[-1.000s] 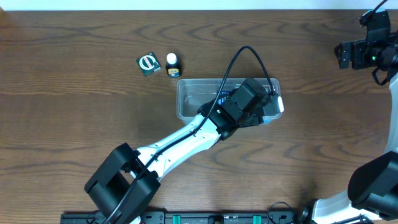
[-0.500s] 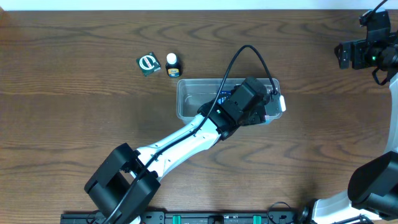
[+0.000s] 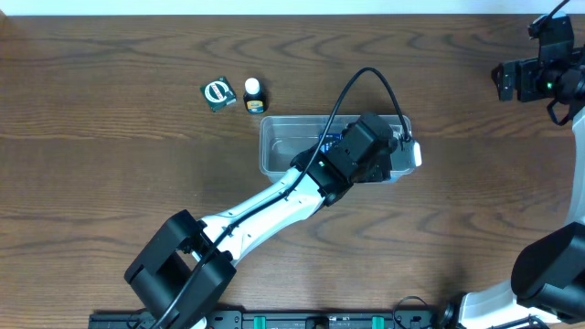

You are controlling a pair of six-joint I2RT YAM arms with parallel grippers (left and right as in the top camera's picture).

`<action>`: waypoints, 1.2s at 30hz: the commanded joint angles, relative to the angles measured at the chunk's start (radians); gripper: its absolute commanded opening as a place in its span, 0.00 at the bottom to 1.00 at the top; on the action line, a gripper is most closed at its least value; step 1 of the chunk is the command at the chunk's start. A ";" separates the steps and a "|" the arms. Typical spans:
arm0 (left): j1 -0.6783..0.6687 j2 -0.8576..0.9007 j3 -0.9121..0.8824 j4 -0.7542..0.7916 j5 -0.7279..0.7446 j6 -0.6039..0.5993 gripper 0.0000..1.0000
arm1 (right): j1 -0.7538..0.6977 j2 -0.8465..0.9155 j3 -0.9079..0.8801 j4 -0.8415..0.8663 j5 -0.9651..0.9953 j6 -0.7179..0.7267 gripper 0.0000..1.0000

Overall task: Pack container
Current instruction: 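Lower the red box into the container and open the left gripper, then move the left gripper to the green Zam-Buk box and grasp it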

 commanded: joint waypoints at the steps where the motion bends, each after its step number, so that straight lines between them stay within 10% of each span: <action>1: 0.000 -0.012 0.007 0.005 -0.114 -0.070 0.71 | -0.006 0.006 0.003 -0.001 -0.007 0.011 0.99; 14: 0.037 -0.374 0.007 -0.435 -0.291 -0.603 0.97 | -0.006 0.006 0.003 -0.001 -0.007 0.011 0.99; 36: 0.436 -0.537 0.013 -0.629 -0.043 -0.845 0.99 | -0.006 0.006 0.003 -0.001 -0.007 0.011 0.99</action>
